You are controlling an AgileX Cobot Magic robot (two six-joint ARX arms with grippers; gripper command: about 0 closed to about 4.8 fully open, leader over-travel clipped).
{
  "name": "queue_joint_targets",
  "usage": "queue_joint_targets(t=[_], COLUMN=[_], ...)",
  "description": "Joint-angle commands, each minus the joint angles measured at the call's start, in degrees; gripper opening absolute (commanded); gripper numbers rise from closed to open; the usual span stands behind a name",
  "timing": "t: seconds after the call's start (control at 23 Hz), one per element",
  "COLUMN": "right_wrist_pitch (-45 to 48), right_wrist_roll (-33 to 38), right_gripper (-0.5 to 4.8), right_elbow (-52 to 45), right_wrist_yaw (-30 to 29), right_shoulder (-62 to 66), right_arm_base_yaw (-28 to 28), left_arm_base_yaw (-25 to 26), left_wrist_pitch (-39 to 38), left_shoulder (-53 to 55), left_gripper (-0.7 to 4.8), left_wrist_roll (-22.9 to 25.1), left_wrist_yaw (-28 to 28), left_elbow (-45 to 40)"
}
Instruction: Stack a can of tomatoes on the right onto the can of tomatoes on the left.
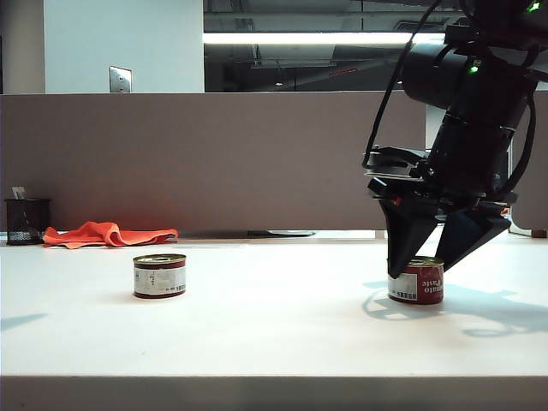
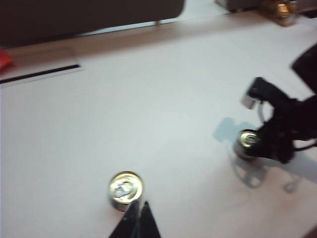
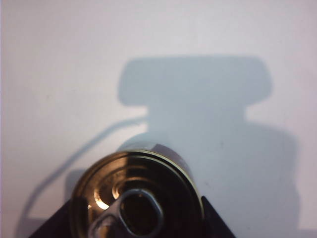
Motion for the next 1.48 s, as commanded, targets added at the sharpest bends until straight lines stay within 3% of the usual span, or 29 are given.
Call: queue_joint_targets(t=[0.04, 0.39, 0.74, 1.09, 1.48], right_wrist_pitch=[0.13, -2.99, -2.01, -3.28, -2.56], right_wrist_roll=[0.04, 0.48, -0.24, -5.84, -5.77], right_gripper=[2.60, 2.60, 2.60, 2.60, 2.60], right_elbow=[2.01, 15.87, 34.64, 41.59, 41.59], right_wrist_yaw=[-0.48, -3.61, -1.16, 1.95, 0.76], right_shoulder=[-0.24, -0.22, 8.52, 18.93, 24.17], right_arm_base_yaw=[0.09, 2.23, 16.09, 21.97, 22.88], left_arm_base_yaw=[0.07, 0.07, 0.07, 0.07, 0.07], left_wrist_pitch=[1.27, 3.61, 3.78, 3.74, 3.69], left_shoulder=[-0.26, -0.24, -0.24, -0.24, -0.22], left_gripper=[-0.06, -0.06, -0.06, -0.06, -0.06], left_wrist_roll=[1.68, 1.99, 1.97, 1.97, 1.97], left_wrist_yaw=[-5.49, -6.49, -6.36, -6.34, -6.32], left_elbow=[0.13, 0.13, 0.13, 0.13, 0.13])
